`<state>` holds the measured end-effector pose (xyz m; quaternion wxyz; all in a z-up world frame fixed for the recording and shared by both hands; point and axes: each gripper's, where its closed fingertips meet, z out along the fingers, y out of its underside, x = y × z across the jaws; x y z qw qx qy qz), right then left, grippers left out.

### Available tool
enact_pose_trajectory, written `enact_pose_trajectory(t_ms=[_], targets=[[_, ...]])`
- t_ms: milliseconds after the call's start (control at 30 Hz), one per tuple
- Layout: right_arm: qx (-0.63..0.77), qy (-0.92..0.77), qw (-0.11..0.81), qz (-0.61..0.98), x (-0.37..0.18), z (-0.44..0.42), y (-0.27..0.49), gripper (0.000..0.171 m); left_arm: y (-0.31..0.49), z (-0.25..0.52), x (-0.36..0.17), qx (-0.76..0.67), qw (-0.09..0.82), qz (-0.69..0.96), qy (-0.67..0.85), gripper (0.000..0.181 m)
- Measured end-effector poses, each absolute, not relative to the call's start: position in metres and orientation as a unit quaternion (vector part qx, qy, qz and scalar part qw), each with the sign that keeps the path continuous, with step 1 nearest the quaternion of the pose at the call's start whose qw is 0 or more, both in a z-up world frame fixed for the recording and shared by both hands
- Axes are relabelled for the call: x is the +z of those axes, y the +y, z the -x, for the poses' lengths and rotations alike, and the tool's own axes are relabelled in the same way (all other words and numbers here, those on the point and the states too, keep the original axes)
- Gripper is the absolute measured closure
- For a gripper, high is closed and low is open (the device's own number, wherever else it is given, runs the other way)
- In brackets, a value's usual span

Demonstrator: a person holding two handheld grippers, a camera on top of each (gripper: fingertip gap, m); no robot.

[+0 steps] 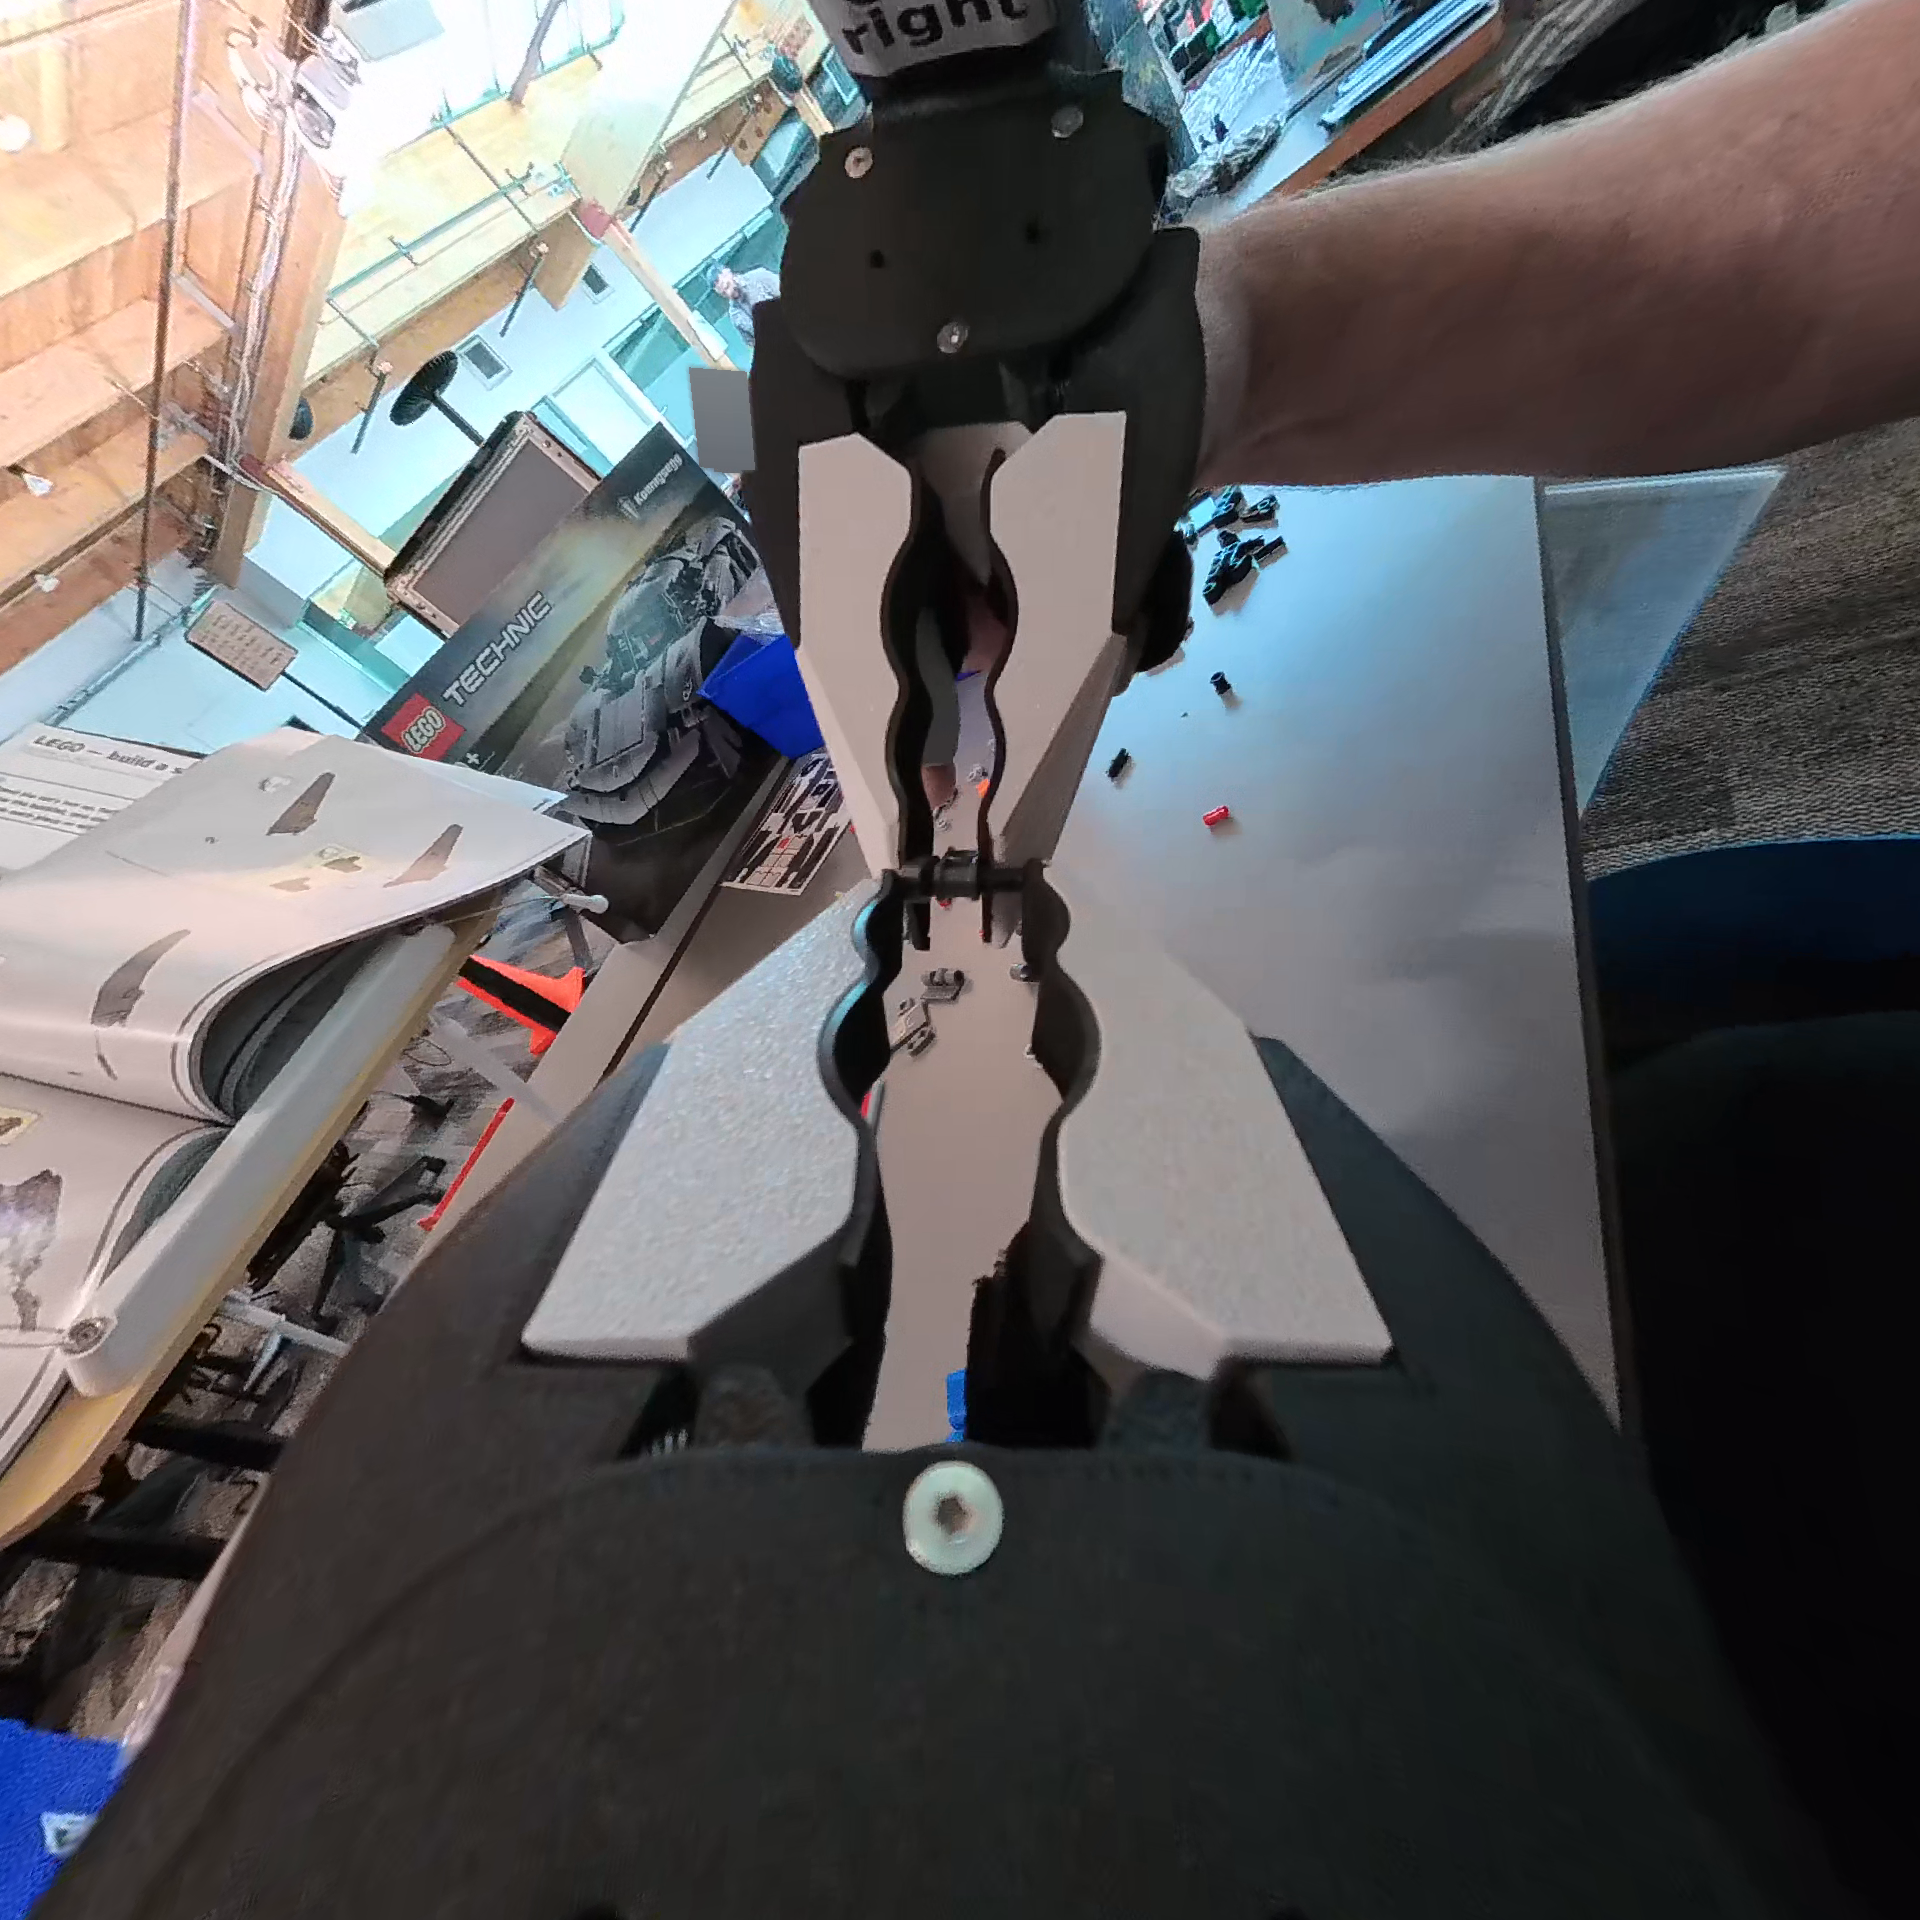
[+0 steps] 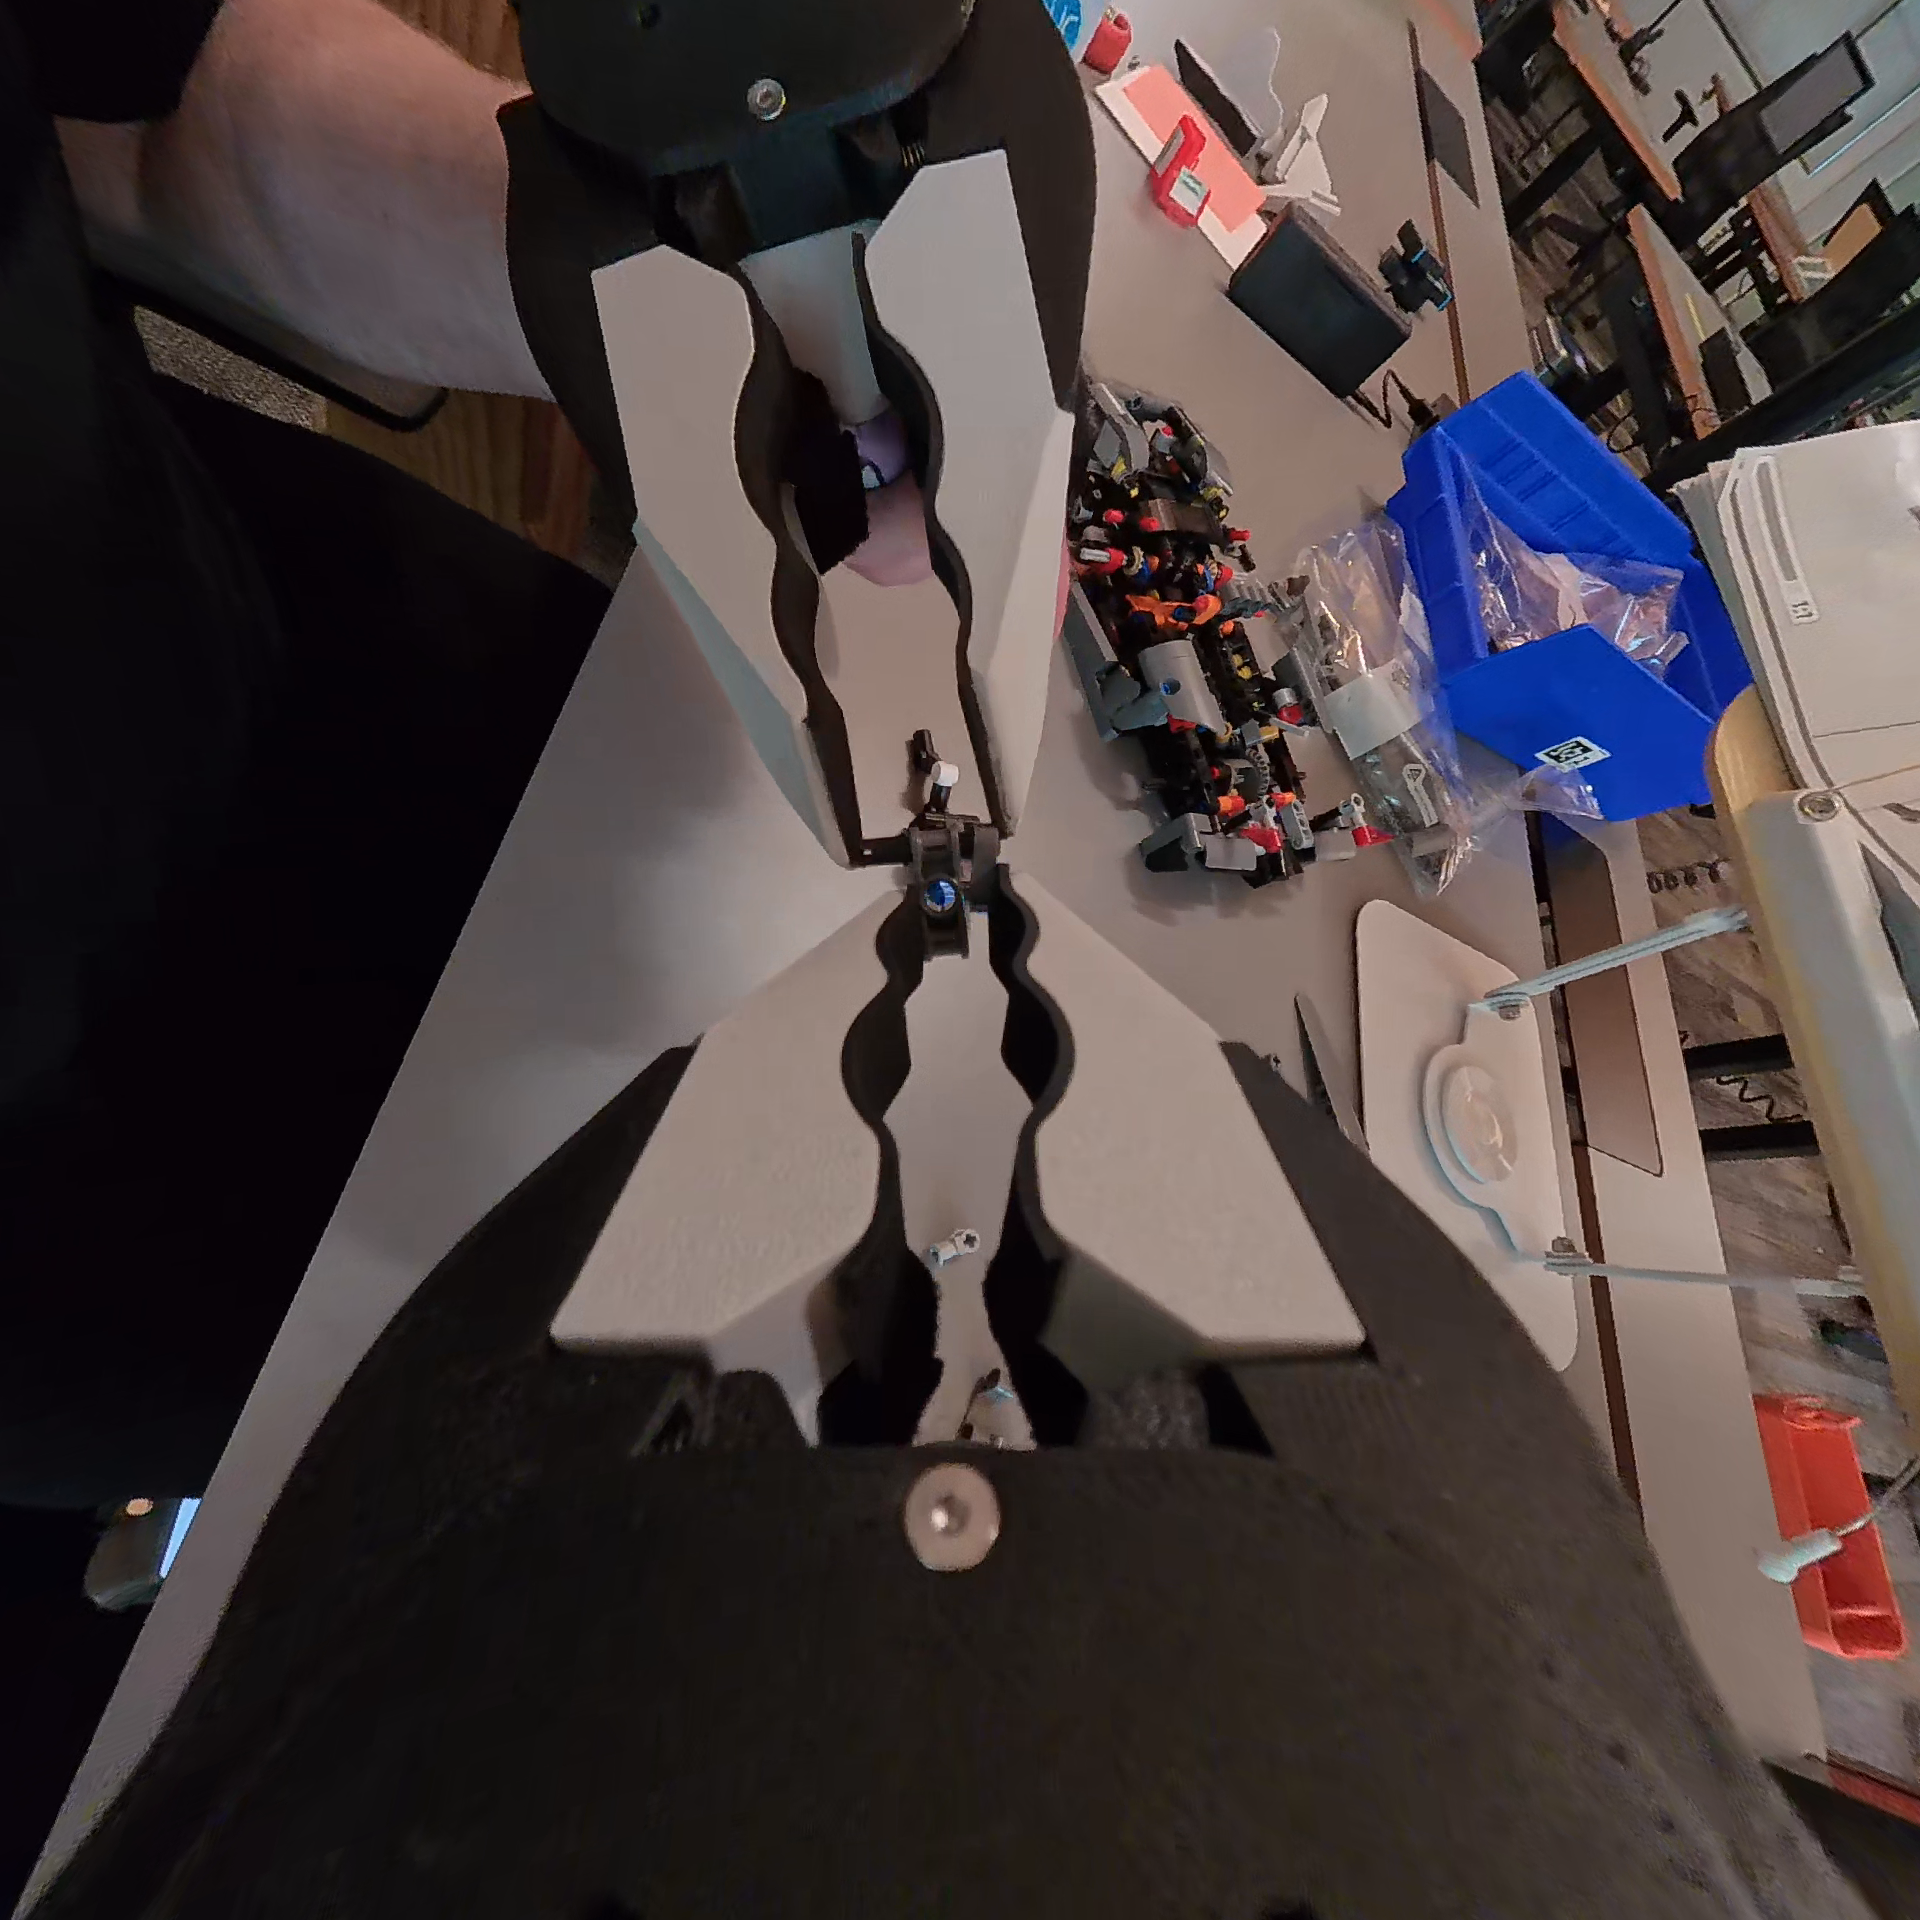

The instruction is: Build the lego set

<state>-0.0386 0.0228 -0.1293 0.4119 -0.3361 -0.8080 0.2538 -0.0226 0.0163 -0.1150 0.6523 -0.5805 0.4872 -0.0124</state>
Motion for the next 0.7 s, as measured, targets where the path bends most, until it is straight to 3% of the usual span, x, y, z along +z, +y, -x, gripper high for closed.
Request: enact_pose_trajectory(t_ms=[700], targets=[[0.232,-0.809,0.419,0.342,-0.1283,0.0413,0.0286,0.164,0.021,0.0225,-0.1123,0.045,0.665,0.572,0.478,0.162]])
